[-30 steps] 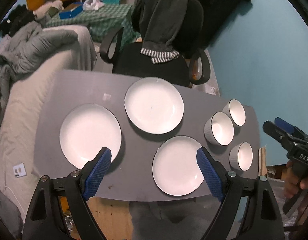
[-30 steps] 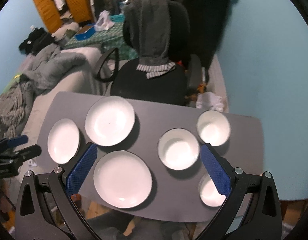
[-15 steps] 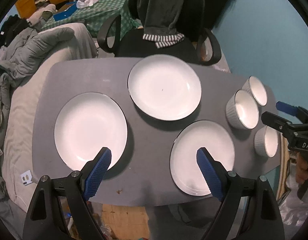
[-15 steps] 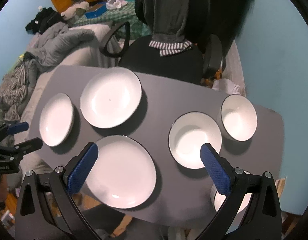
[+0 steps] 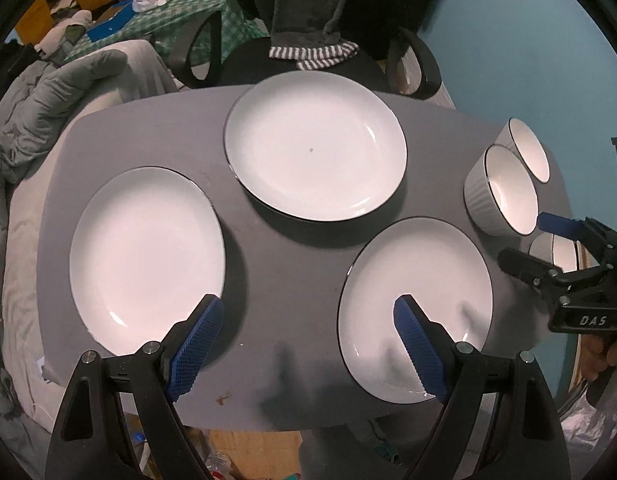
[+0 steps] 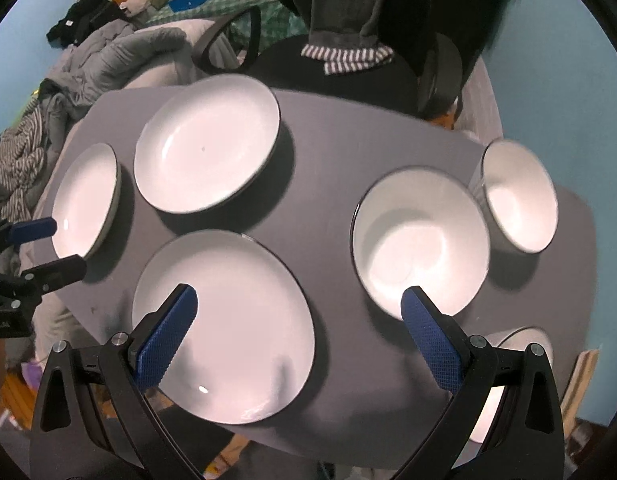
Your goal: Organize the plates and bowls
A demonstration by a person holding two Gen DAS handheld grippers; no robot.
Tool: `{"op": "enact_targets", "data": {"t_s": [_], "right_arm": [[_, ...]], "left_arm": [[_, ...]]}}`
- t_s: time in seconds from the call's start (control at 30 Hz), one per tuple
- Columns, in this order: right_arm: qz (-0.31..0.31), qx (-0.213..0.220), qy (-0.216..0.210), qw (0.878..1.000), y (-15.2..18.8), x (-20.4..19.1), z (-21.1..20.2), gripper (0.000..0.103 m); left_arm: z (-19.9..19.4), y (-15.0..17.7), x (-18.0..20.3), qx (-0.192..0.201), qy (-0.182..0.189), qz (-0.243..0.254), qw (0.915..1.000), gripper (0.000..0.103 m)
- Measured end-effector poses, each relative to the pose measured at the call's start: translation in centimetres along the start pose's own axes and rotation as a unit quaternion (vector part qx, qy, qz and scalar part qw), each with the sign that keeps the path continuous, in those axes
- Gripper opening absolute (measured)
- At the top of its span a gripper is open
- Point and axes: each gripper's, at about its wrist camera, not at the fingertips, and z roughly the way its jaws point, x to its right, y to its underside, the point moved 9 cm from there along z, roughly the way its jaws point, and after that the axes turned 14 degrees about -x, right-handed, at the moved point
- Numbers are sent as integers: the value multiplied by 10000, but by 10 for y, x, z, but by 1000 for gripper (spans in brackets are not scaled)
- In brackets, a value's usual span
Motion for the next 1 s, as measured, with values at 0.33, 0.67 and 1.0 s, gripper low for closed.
{"op": "enact_targets", "data": {"t_s": [0.33, 0.67, 1.0], "right_arm": [[439, -359, -99, 9983, 25, 9, 34, 101], [910, -577, -430, 9932, 45, 6, 54, 96], [1174, -606, -628, 9892, 53, 7, 62, 62]], "left_arm": [[45, 10, 8, -443, 188, 49, 9988, 88], [69, 20, 9, -732, 411, 94, 9964, 88], [84, 22, 19, -864, 629, 384, 9935, 84]]}}
